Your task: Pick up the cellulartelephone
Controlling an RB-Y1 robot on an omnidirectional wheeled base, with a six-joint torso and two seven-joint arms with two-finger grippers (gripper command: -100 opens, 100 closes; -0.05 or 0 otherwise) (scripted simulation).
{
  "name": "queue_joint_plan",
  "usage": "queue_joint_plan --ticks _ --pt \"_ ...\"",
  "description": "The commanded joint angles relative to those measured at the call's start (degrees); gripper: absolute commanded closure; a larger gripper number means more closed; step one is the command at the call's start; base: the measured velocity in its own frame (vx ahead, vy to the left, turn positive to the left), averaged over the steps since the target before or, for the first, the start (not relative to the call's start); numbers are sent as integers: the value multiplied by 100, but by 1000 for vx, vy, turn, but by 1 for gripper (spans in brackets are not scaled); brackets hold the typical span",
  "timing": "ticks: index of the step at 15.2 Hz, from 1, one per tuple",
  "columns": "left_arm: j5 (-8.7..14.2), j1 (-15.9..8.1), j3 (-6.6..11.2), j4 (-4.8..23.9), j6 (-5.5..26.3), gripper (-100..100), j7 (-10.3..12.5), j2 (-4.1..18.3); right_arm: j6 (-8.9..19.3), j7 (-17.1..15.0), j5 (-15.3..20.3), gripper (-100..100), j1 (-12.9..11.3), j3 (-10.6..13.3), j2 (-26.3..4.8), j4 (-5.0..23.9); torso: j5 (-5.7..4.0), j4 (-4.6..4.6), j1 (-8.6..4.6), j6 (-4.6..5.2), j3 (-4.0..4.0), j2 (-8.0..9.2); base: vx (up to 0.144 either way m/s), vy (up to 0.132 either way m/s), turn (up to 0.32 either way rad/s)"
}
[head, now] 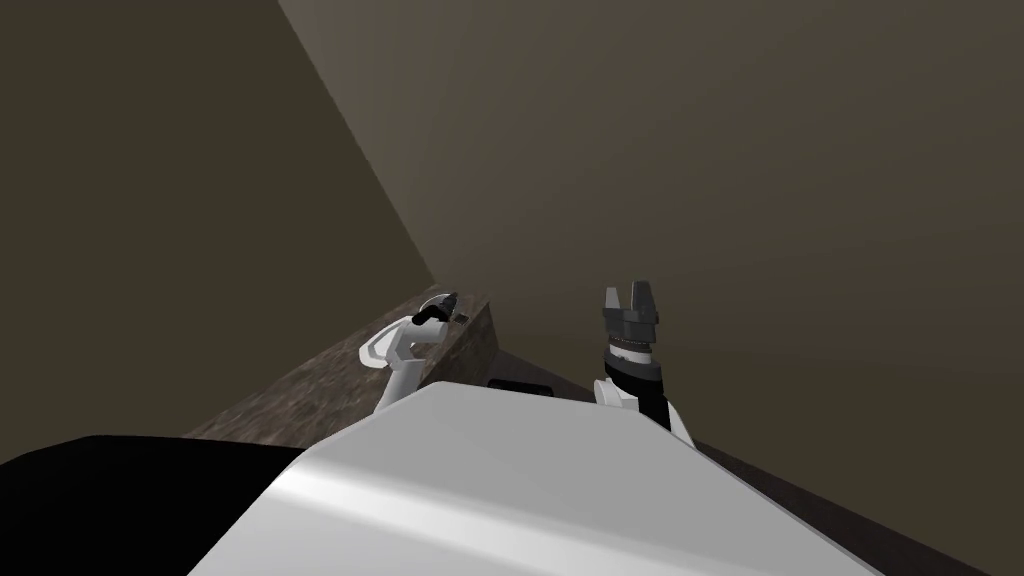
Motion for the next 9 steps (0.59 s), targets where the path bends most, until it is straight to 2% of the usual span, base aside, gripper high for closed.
queue_joint_plan --ticks 1,2,5,6,9 --pt "9 -21 14 -5 223 -100 -7 15 0 0 0 0 0 0 0 0 0 0 0 0 0 0 10 2 6" --pt "-2 -150 72 109 389 -100 -47 43 0 0 0 0 0 0 0 0 0 0 0 -1 1 2 15 0 -35" --pt "-2 -150 72 109 660 -100 -47 43 0 0 0 0 0 0 0 0 0 0 -1 0 0 0 17 1 -23" --pt "-13 -277 129 222 821 -100 -88 70 0 0 0 0 0 0 0 0 0 0 -1 -1 1 2 22 -3 -32" --pt "-13 -277 129 222 1093 -100 -88 70 0 0 0 0 0 0 0 0 0 0 -1 0 -1 -1 19 2 -23"
